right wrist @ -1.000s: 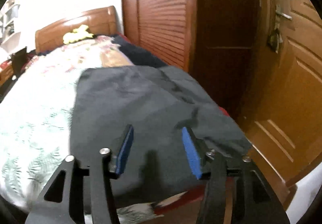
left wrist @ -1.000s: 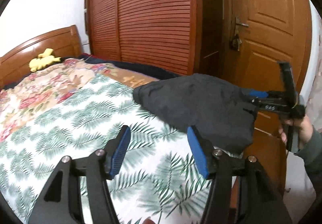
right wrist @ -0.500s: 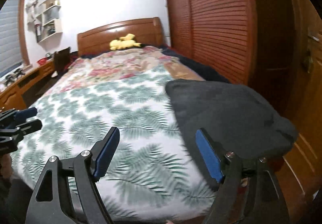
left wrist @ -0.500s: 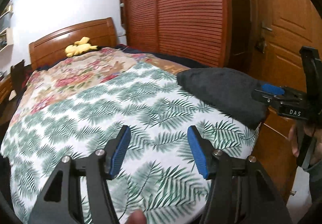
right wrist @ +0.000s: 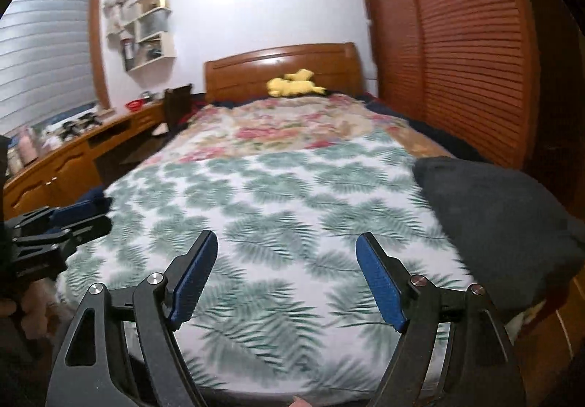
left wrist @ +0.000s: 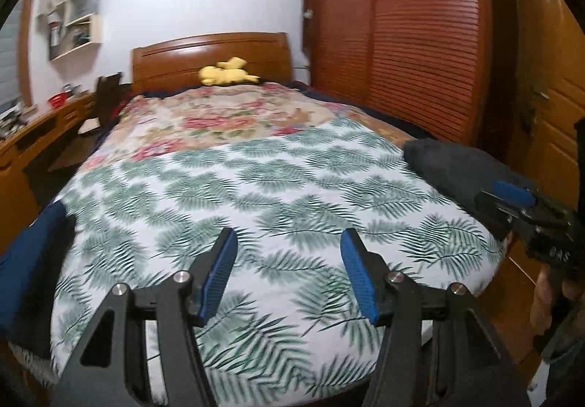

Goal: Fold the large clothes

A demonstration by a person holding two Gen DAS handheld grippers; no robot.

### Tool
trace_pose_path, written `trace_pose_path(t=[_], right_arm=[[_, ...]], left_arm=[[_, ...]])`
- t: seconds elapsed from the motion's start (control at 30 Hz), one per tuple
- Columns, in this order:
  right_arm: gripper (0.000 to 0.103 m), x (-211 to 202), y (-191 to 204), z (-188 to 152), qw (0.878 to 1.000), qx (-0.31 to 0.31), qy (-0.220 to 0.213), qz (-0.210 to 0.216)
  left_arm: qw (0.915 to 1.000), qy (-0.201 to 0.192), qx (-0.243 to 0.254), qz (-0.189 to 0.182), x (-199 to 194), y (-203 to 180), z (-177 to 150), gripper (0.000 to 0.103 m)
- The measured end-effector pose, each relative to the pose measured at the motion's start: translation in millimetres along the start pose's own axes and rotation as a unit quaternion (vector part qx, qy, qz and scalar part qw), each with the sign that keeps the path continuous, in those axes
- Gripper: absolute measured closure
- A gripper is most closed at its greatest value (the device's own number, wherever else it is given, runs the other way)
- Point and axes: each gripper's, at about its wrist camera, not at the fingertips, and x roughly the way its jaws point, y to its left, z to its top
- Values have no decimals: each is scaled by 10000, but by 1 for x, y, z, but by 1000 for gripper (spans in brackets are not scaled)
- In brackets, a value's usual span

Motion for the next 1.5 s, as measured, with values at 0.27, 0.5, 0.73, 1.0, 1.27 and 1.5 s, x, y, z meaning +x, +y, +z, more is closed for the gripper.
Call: trace_pose_path(t=[0.27,0.5,0.73,1.0,1.27,1.5], right_arm=[[23,2,53,-2,9990,-288,-119,331],[23,6,71,-3,9984,-391,-183,365],[23,6,73,-3,9984,-393,-206,353],[23,5,75,-4,9984,-394,-232,329],[23,4,76,-5,9987,-386,-190,289],[23,4,75,-5,9986,-368,-217,304]], left_arm=[[9973,-238,-331,603,-30,43,-22,45],[9948,-353,-495,822,-39,63,-32,45],[9937,-428,-546,877,-45,72,-37,45],[9932,-474,-601,873,-48,74,-38,45],[9928,-484,-608,912,-50,77,-40,45],[9923,-517,-589,960,-52,74,-40,45]])
